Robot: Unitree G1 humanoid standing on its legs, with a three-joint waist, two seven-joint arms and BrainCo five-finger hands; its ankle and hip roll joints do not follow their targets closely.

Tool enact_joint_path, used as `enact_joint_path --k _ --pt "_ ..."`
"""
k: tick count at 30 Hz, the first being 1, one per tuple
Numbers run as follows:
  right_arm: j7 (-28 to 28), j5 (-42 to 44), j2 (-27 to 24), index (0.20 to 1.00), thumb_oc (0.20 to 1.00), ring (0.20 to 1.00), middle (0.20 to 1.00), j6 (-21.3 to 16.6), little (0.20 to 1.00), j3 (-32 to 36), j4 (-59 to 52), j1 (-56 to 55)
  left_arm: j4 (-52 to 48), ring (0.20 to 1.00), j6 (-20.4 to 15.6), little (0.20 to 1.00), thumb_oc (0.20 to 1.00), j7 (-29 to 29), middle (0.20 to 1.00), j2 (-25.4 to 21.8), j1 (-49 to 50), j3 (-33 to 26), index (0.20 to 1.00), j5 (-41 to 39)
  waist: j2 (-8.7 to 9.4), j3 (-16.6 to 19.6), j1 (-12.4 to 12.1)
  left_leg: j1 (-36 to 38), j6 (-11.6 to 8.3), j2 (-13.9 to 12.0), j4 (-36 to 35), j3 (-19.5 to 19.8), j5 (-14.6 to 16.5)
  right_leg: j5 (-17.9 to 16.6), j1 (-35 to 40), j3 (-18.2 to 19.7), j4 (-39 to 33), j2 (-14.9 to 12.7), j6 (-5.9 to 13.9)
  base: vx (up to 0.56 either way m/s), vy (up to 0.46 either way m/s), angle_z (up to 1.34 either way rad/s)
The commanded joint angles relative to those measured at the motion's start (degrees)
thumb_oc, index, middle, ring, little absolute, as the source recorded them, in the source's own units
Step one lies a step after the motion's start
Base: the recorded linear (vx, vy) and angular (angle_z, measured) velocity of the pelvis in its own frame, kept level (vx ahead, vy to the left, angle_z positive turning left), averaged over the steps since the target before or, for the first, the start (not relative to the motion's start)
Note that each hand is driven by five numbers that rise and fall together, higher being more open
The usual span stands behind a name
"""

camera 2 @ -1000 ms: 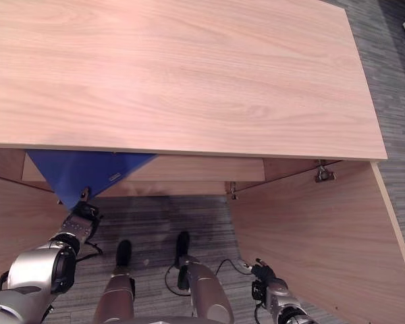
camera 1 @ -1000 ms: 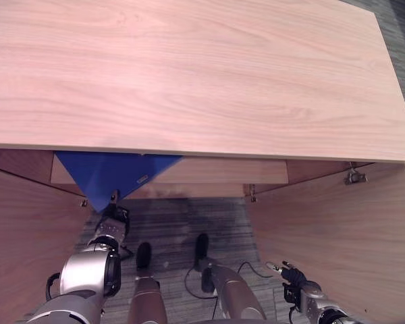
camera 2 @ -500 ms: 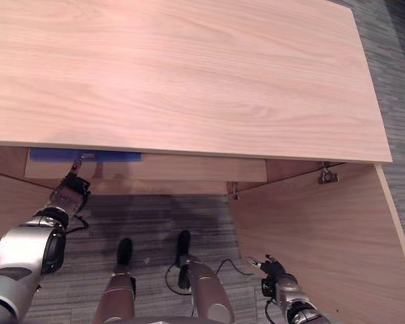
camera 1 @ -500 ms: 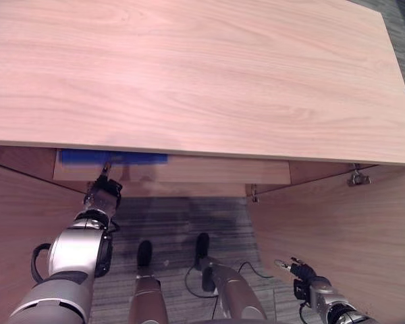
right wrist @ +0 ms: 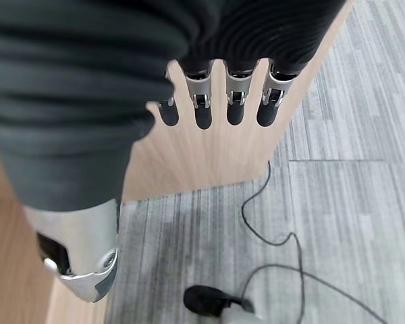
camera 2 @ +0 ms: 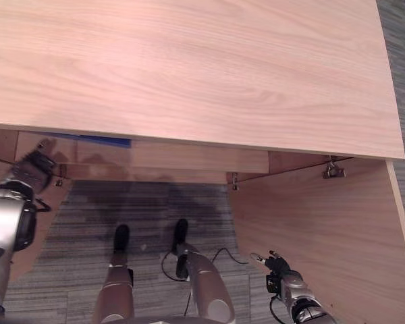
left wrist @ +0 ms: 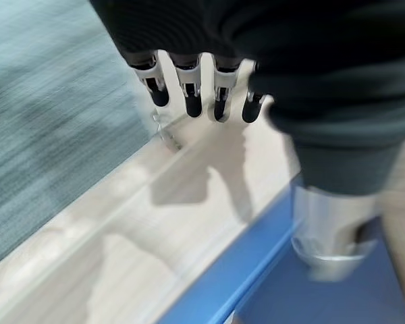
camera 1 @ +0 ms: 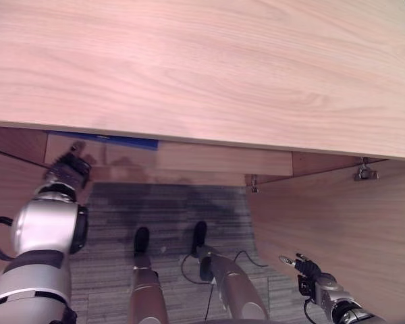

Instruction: Put the empty folder in the office cabinet

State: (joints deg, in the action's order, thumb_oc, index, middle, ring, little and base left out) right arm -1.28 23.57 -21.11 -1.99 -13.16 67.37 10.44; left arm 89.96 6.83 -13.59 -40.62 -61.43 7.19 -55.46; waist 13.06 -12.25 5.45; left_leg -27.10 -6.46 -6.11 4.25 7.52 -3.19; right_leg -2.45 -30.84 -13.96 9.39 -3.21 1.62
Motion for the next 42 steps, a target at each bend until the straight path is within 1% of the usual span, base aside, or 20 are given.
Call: enact_joint_path --k 1,2,3,4,5,6,7,8,10,11,12,15,18,22,28,34,39,42 --pt "0.47 1.05 -1.73 1.0 1.0 1.0 1.0 -1.15 1.0 -0.95 0.03 -1.79 -13.28 1.0 -12.61 1.0 1.0 2.39 1.0 -1.6 -12.82 4.95 1.0 9.92 -2.05 2.54 -0.59 -1.47 2.63 1.02 2.26 1.49 1.25 3.33 2.53 -0.48 6.46 -6.07 7.28 -0.04 -0.005 0.06" --pt "0.76 1.28 -1.28 1.0 1.0 1.0 1.0 -1.8 1.0 -0.72 -0.18 -1.92 -18.9 1.0 -13.92 1.0 1.0 0.16 1.0 1.1 -10.18 5.62 1.0 13.95 -2.14 1.9 -1.02 -1.78 2.65 1.22 2.55 1.65 1.15 3.37 2.44 -0.66 6.57 -6.17 7.18 -0.09 -0.017 0.16" --pt "1.59 1.52 0.84 1.0 1.0 1.0 1.0 -3.34 1.0 -0.11 -2.18 -2.95 -38.95 1.0 -16.95 1.0 1.0 -4.59 1.0 7.56 2.54 4.32 1.0 21.66 -2.13 -0.19 -2.33 -2.48 2.7 1.7 3.1 2.18 0.92 3.45 2.3 -0.98 6.77 -6.45 6.83 -0.1 -0.023 0.24" --pt "1.82 1.34 1.63 1.0 1.0 1.0 1.0 -3.92 1.0 0.41 -3.23 -3.68 -48.74 1.0 -17.34 1.0 1.0 -5.34 1.0 9.58 10.15 4.27 1.0 26.55 -2.24 -1.16 -3.07 -2.87 2.7 1.9 3.37 2.49 0.84 3.51 2.24 -1.2 6.77 -6.55 6.64 -0.13 -0.028 0.39" --pt "2.71 0.71 3.11 1.0 1.0 1.0 1.0 -5.2 1.0 1.77 -4.02 -3.92 -59.42 1.0 -16.5 1.0 1.0 -6.52 1.0 9.61 21.01 4.87 1.0 38.68 -2.36 -2.86 -4.39 -3.44 2.64 2.18 3.93 2.89 0.95 3.58 2.21 -1.39 6.78 -6.75 6.43 -0.09 -0.002 0.38" --pt "2.99 0.34 3.66 1.0 1.0 1.0 1.0 -5.37 1.0 1.95 -4.07 -3.89 -61.04 1.0 -16.0 1.0 1.0 -6.68 1.0 8.68 23.89 5.3 1.0 44.29 -2.49 -3.23 -4.77 -3.72 2.62 2.14 4.09 2.86 1.03 3.63 2.12 -1.42 6.78 -6.89 6.45 -0.08 -0.001 0.35" --pt "3.19 -0.13 3.9 1.0 1.0 1.0 1.0 -5.88 1.0 1.97 -4.04 -3.99 -62.41 0.884 -15.96 0.884 0.884 -8.57 0.884 6.42 27.33 4.99 0.884 50.02 -2.59 -3.94 -5.3 -4.52 2.62 2.27 4.76 2.85 1.16 3.53 1.87 -1.44 6.85 -7.12 6.44 -0.05 -0.005 0.21" --pt "3.27 -0.17 3.77 1.0 1.0 1.0 1.0 -6.31 1.0 2.01 -4.03 -4.01 -63.37 0.2 -15.9 0.2 0.2 -9.75 0.2 4.79 27.89 5.51 0.2 52.88 -2.73 -4.22 -5.5 -5.22 2.61 2.34 5.33 2.96 1.23 3.45 1.44 -1.54 7.08 -7.27 6.45 -0.05 -0.018 0.07" --pt "3.58 -0.87 3.34 1.0 1.0 1.0 1.0 -7.35 1.0 2.47 -3.9 -3.98 -68.22 0.2 -14.62 0.2 0.2 -10.5 0.2 0.51 33.24 4.83 0.2 64.11 -3.1 -4.98 -6.49 -6.52 2.63 2.48 6.47 3.19 1.65 3.78 0.63 -1.81 7.7 -7.48 6.38 -0.04 -0.011 -0.09" --pt "3.55 -0.9 2.91 1.0 1.0 1.0 1.0 -7.7 1.0 2.58 -3.79 -3.74 -67.63 0.2 -13.61 0.2 0.2 -10.92 0.2 -1.48 33.43 5.57 0.2 69.31 -3.22 -4.99 -6.62 -6.97 2.63 2.45 6.42 3.16 1.69 3.81 0.17 -2.07 7.69 -7.52 6.4 0.0 0.0 0.0" --pt "3.55 -0.9 2.92 1.0 1.0 1.0 1.0 -7.71 1.0 2.59 -3.78 -3.73 -67.62 0.2 -13.6 0.2 0.2 -10.94 0.2 -1.47 33.43 5.58 0.2 69.36 -3.21 -4.95 -6.61 -7.01 2.63 2.45 6.43 3.17 1.69 3.81 0.13 -2.08 7.7 -7.53 6.4 -0.02 -0.005 0.09" --pt "3.4 -1.02 2.16 1.0 1.0 1.0 1.0 -8.36 1.0 2.61 -4.16 -3.2 -68.19 0.2 -11.95 0.2 0.2 -10.7 0.2 -4.17 34.3 5.52 0.2 76.97 -3.4 -5.02 -6.8 -8.05 2.62 2.47 6.51 3.46 1.53 3.99 -0.87 -2.35 7.81 -7.53 6.23 -0.01 0.0 0.0" --pt "3.43 -1.12 1.95 1.0 1.0 1.0 1.0 -8.54 1.0 2.57 -4.16 -2.93 -68.78 0.2 -11.62 0.2 0.2 -11.0 0.2 -5.08 34.59 5.11 0.2 78.98 -3.41 -5.06 -6.81 -8.49 2.62 2.59 6.74 3.59 1.59 4.1 -1.28 -2.4 8.06 -7.52 6.11 -0.01 0.0 -0.03" --pt "3.58 -1.57 1.47 1.0 1.0 1.0 1.0 -8.89 1.0 2.3 -4.29 -2.73 -69.62 0.2 -10.1 0.2 0.2 -11.87 0.2 -7.33 33.96 6.02 0.2 85.44 -3.3 -5.09 -6.84 -8.89 2.57 2.6 6.9 3.87 1.76 4.26 -1.78 -2.54 8.33 -7.6 6.17 0.01 -0.001 0.03" --pt "3.92 -1.62 1.08 1.0 1.0 1.0 1.0 -9.09 1.0 1.88 -4.55 -2.0 -69.1 0.2 -8.94 0.2 0.2 -12.53 0.2 -8.87 32.16 6.75 0.2 88.76 -3.45 -5.35 -6.66 -9.46 2.54 2.65 7.72 3.84 2.02 4.62 -2.44 -2.54 9.29 -7.73 6.0 0.0 0.0 0.0" --pt "4.06 -1.73 0.41 1.0 1.0 1.0 1.0 -9.14 1.0 1.42 -4.99 -1.24 -67.0 0.2 -8.17 0.2 0.2 -12.4 0.2 -9.85 29.62 8.49 0.2 89.48 -3.5 -5.29 -6.19 -10.59 2.6 2.86 9.71 3.71 2.99 5.23 -3.39 -2.17 10.74 -7.8 5.78 0.0 0.006 -0.01" --pt "4.06 -1.71 -0.23 1.0 1.0 1.0 1.0 -9.2 1.0 0.74 -5.21 -0.67 -62.92 0.2 -7.61 0.2 0.2 -12.13 0.2 -11.36 25.92 10.91 0.2 88.83 -3.69 -5.26 -5.59 -12.32 2.93 2.95 12.72 3.36 4.01 5.89 -4.62 -1.61 12.76 -7.76 5.51 -0.01 0.02 -0.04" --pt "3.85 -1.67 -0.99 1.0 1.0 1.0 1.0 -9.26 1.0 0.29 -5.42 -0.45 -59.31 0.2 -7.47 0.2 0.2 -11.69 0.2 -12.22 22.33 13.79 0.2 87.82 -3.67 -5.08 -4.81 -13.83 3.26 2.87 15.1 3.11 4.85 6.45 -5.85 -1.17 14.47 -7.72 5.42 -0.02 0.038 -0.08"
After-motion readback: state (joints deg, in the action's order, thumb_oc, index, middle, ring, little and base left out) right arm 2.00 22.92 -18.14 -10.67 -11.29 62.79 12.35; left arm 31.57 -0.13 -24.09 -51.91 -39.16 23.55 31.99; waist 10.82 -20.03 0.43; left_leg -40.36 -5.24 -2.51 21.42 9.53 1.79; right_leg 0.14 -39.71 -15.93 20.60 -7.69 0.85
